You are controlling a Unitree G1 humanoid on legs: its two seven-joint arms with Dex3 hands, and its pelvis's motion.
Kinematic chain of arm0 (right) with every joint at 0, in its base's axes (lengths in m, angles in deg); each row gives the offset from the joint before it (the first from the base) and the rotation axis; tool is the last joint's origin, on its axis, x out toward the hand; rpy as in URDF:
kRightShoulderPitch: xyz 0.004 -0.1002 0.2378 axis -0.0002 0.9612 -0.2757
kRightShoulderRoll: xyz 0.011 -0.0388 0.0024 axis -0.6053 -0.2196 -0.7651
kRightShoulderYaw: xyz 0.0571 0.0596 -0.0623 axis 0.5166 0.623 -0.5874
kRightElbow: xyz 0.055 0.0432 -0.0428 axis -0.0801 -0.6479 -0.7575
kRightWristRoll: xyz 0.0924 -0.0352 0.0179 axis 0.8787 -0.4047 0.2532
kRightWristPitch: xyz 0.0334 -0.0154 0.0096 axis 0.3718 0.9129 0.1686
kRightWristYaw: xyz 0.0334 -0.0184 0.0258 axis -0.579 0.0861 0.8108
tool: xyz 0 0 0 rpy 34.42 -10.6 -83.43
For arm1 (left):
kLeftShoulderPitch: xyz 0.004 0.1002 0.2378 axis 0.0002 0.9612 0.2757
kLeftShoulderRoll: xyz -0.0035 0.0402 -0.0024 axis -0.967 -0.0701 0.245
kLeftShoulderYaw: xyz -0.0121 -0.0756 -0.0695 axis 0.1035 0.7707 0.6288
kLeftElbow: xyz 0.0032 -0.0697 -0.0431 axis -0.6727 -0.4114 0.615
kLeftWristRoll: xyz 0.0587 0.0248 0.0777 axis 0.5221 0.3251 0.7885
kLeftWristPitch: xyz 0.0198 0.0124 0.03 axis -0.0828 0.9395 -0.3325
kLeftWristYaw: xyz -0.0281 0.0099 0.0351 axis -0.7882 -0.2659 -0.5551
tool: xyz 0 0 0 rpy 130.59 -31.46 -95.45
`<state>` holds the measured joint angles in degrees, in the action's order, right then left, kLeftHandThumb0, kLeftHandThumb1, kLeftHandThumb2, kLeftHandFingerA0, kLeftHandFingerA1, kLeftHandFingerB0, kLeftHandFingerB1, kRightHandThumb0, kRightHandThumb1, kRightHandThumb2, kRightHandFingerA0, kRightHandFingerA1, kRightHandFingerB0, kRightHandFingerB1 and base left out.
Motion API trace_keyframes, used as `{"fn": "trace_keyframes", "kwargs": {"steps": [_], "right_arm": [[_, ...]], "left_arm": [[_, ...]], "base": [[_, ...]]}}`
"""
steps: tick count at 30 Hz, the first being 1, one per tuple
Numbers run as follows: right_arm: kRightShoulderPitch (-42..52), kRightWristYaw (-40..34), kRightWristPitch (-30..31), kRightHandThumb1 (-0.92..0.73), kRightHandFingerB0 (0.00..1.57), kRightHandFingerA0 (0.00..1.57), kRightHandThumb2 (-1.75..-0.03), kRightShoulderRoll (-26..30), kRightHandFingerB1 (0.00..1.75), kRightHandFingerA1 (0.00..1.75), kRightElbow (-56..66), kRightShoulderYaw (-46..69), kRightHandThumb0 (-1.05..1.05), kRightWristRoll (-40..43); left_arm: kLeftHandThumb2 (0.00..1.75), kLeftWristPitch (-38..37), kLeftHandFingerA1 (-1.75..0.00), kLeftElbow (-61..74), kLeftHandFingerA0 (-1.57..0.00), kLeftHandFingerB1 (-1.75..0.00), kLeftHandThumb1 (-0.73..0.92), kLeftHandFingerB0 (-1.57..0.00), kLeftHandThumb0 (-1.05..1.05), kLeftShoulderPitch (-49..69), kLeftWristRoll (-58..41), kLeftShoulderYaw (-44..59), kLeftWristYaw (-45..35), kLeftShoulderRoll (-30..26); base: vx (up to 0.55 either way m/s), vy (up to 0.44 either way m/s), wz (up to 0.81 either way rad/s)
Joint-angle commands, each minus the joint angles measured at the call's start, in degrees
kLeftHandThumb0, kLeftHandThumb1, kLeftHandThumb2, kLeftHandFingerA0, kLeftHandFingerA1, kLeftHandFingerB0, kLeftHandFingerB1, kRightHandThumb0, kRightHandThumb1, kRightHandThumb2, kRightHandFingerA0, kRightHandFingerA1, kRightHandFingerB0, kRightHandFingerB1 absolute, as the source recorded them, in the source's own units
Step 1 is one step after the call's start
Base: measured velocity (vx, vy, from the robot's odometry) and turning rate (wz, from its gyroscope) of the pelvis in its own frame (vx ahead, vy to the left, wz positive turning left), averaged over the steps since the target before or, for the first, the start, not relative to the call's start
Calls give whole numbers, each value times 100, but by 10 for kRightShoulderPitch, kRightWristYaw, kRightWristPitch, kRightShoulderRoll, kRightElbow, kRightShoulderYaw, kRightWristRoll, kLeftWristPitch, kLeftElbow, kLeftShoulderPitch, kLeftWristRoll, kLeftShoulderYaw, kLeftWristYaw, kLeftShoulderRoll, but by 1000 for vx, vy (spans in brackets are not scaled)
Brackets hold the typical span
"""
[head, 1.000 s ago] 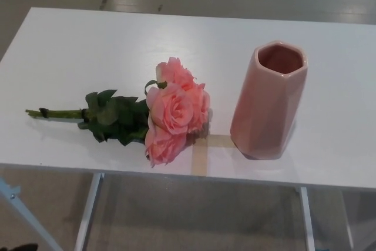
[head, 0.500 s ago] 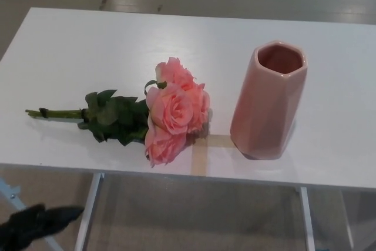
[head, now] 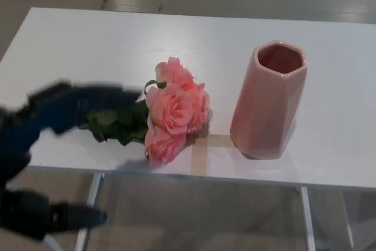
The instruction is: Use the left hand to pick up the rose and then lift and insert it into the pink vase.
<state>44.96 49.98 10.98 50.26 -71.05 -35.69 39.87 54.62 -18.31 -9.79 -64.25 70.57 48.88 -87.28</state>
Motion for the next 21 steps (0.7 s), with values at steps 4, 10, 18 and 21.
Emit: {"fn": "trace_keyframes", "kwargs": {"steps": [4,10,18,21], "right_arm": [[-6,-14,14,-65,57,67,-58,3,43,49,-6,-3,-27,3],[-12,-12,16,-65,56,69,-59,4,44,50,-6,-8,-25,2],[-19,-16,12,-64,56,72,-59,4,43,50,-2,-13,-26,-2],[-22,-17,14,-64,56,72,-59,4,43,50,-4,-15,-26,-2]], "left_arm": [[81,103,-49,-139,0,-46,19,0,-31,-188,189,-98,33,-12],[75,154,-15,-249,-8,-29,40,-8,-58,-301,267,-173,17,-17],[75,250,-12,-363,0,-20,35,0,-56,-442,329,-285,-94,-45],[76,267,-12,-390,0,-20,35,0,-57,-461,347,-316,-96,-45]], "base": [[0,0,0],[0,0,0],[0,0,0],[0,0,0]]}}
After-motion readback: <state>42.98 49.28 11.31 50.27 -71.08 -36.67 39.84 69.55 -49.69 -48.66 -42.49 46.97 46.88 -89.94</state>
